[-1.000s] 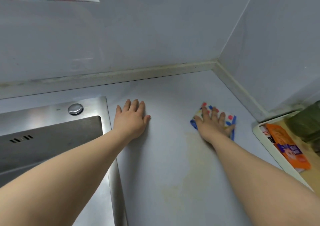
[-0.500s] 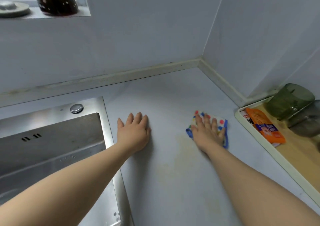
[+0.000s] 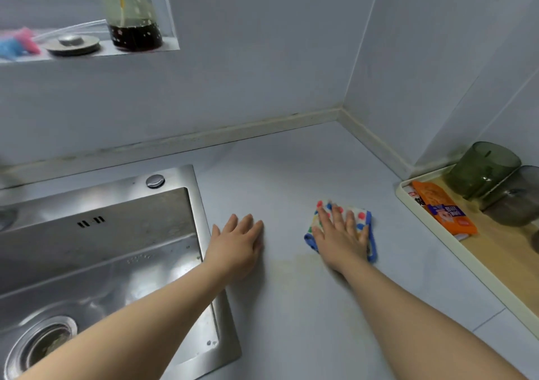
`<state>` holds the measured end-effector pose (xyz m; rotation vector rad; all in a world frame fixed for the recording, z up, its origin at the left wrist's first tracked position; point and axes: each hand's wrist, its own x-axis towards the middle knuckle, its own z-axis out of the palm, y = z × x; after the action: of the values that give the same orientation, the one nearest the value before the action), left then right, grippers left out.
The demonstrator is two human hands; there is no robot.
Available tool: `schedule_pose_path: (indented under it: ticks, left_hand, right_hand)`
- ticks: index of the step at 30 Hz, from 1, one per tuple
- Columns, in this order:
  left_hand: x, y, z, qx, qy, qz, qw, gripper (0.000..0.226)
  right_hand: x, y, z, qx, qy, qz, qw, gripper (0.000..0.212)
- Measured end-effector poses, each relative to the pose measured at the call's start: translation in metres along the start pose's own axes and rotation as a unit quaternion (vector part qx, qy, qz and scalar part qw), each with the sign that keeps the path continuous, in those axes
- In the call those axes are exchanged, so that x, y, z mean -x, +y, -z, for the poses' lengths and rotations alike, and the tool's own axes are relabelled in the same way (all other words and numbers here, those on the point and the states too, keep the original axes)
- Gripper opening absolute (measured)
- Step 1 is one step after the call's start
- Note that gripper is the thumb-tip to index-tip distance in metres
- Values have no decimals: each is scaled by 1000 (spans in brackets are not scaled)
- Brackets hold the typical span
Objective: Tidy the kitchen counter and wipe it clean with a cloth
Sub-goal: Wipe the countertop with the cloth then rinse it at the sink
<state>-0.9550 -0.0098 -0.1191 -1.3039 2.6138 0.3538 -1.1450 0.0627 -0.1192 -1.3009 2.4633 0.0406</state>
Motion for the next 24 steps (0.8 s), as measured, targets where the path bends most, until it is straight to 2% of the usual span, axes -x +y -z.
schedule_pose_path:
  ticks: [4, 6, 10, 13, 16, 19, 21, 23, 24]
  left_hand:
    - [-1, -3, 1, -2, -1, -6, 1000, 51]
    - [1, -3, -1, 1, -2, -8, 1000, 50]
    - [16, -3, -4, 0, 9, -19, 1000, 49]
    - [27, -4, -9, 9, 23, -27, 999, 49]
    - [28, -6, -12, -6, 31, -30, 999, 70]
    - [29, -8, -15, -9, 28, -32, 999, 57]
    - [36, -8, -16, 11, 19, -32, 999, 57]
    - [43, -8, -17, 24, 15, -30, 999, 64]
    - [45, -8, -16, 39, 16, -29, 999, 61]
  right_hand:
    - [34, -41, -18, 29, 0, 127, 992, 55]
    - [36, -31, -17, 46, -12, 149, 988, 55]
    - [27, 13, -9, 50, -7, 42, 998, 53]
    - [36, 0, -12, 11, 1, 2, 1000, 55]
    - [56, -42, -28, 31, 8, 111, 993, 57]
    - [57, -42, -29, 56, -13, 171, 984, 58]
    - [48, -23, -22, 60, -12, 138, 989, 58]
    - [44, -10, -19, 31, -3, 58, 998, 56]
    - [45, -13, -20, 18, -2, 35, 999, 55]
